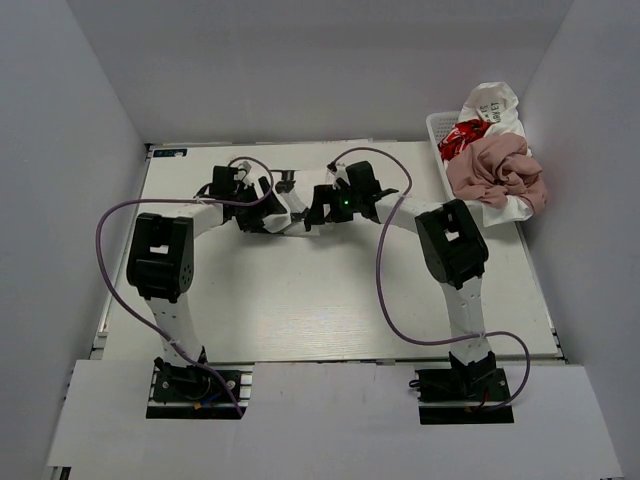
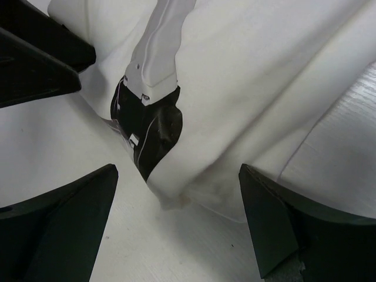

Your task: Fold and stack the t-shirts

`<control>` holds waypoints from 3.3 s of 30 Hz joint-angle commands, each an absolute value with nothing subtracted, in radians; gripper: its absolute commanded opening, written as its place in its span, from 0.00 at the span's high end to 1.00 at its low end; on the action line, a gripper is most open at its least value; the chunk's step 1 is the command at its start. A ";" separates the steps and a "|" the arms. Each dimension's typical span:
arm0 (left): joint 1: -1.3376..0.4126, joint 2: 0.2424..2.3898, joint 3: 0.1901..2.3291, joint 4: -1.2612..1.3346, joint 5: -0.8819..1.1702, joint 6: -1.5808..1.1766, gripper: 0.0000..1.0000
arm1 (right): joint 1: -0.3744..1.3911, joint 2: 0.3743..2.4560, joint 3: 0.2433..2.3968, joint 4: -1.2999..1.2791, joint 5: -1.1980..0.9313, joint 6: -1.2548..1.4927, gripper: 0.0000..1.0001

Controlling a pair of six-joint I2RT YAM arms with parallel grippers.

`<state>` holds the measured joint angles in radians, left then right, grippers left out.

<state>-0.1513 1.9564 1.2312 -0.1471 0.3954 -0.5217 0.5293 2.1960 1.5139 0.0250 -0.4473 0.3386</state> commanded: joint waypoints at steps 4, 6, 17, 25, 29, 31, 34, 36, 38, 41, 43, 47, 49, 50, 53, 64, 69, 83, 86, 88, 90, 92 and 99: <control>-0.166 1.858 1.236 -0.351 0.321 -0.460 0.00 | 0.546 2.140 1.495 -0.055 -0.385 0.265 0.10; -0.166 1.809 1.261 -0.360 0.305 -0.451 0.00 | 0.548 2.073 1.494 -0.058 -0.380 0.239 0.10; -0.133 1.917 1.544 -0.569 0.049 -0.336 0.00 | 0.543 1.732 1.177 0.080 -0.382 0.250 0.10; -0.115 2.200 1.729 -0.614 0.106 -0.301 0.21 | 0.538 1.566 1.016 0.077 -0.272 0.264 0.10; -0.115 2.240 1.738 -0.614 0.106 -0.291 0.46 | 0.540 1.525 0.986 0.072 -0.230 0.264 0.10; -0.115 2.240 1.738 -0.624 0.094 -0.265 0.70 | 0.538 1.522 0.979 0.071 -0.206 0.261 0.10; -0.115 2.230 1.747 -0.643 0.002 -0.235 1.00 | 0.534 1.532 0.982 0.060 -0.175 0.264 0.10; -0.103 2.230 1.776 -0.676 -0.052 -0.210 1.00 | 0.532 1.537 0.980 0.061 -0.169 0.258 0.10; -0.092 2.217 1.804 -0.689 -0.152 -0.161 1.00 | 0.531 1.534 0.976 0.064 -0.157 0.259 0.10; -0.037 2.192 1.804 -0.658 -0.216 -0.088 1.00 | 0.520 1.531 0.966 0.081 -0.141 0.256 0.10; 0.015 2.201 1.838 -0.658 -0.238 -0.061 1.00 | 0.519 1.532 0.968 0.084 -0.135 0.249 0.10; 0.100 2.272 1.960 -0.675 -0.238 0.014 1.00 | 0.514 1.542 0.963 0.098 -0.138 0.242 0.10; 0.126 2.310 2.047 -0.675 -0.238 0.043 1.00 | 0.508 1.546 0.971 0.097 -0.140 0.238 0.10; 0.150 2.357 2.131 -0.708 -0.247 0.070 1.00 | 0.509 1.546 0.974 0.094 -0.137 0.239 0.10; 0.178 2.420 2.244 -0.709 -0.282 0.110 1.00 | 0.506 1.542 0.971 0.087 -0.103 0.235 0.10; 0.274 2.525 2.315 -0.658 -0.316 0.128 1.00 | 0.502 1.512 0.974 0.075 -0.048 0.238 0.10; 0.308 2.536 2.330 -0.640 -0.290 0.043 1.00 | 0.502 1.528 0.988 0.077 -0.066 0.244 0.10; 0.321 2.334 2.329 -0.669 -0.151 -0.067 0.00 | 0.506 1.467 1.003 0.037 -0.091 0.229 0.10; 0.296 2.179 2.295 -0.722 -0.085 -0.126 0.00 | 0.505 1.407 0.974 0.041 -0.086 0.241 0.10; 0.285 2.069 2.161 -0.727 0.062 -0.231 0.00 | 0.505 1.345 0.933 0.067 -0.058 0.281 0.10; 0.255 1.854 1.872 -0.589 0.224 -0.303 0.00 | 0.505 1.312 0.887 0.072 -0.029 0.298 0.10; 0.209 1.696 1.646 -0.455 0.282 -0.356 0.00 | 0.506 1.247 0.819 0.072 -0.005 0.337 0.10; -0.040 1.094 0.834 -0.209 0.301 -0.499 0.00 | 0.505 1.091 0.704 -0.037 0.216 0.393 0.10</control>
<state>-0.0288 1.1622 1.0340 -0.2642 0.2649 -0.4133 0.5049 1.1450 0.7303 0.0074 0.0994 0.3588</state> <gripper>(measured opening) 0.995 0.904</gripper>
